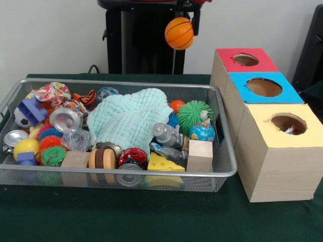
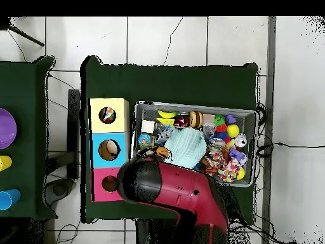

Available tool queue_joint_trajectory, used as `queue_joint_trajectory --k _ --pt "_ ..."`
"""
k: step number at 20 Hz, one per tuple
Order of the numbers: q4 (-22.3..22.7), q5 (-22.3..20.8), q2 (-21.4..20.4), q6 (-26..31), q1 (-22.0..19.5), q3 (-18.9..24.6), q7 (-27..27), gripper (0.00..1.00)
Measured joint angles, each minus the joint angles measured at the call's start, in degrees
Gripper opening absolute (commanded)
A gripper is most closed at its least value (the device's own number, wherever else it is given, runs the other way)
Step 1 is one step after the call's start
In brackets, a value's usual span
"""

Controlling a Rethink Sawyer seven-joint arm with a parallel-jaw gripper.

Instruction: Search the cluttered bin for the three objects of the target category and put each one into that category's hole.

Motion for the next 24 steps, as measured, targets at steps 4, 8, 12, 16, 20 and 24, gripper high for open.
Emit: queue_joint_trajectory --k 4,8,12,16,20,24 --pt "0.2 1.7 -1.3 0.5 3.4 -2.1 1.5 0.0" --pt "0.2 2.5 -2.1 0.6 6.2 -4.0 2.9 0.0" --pt "0.2 3.3 -2.7 1.3 8.0 -5.5 3.3 0.0" --pt "0.2 5.1 -2.8 3.6 10.0 -7.0 3.5 0.0" --pt "0.2 6.9 -3.0 6.2 12.2 -8.0 4.8 0.0" --pt "0.0 8.8 -3.7 10.0 16.0 -9.4 7.9 0.0"
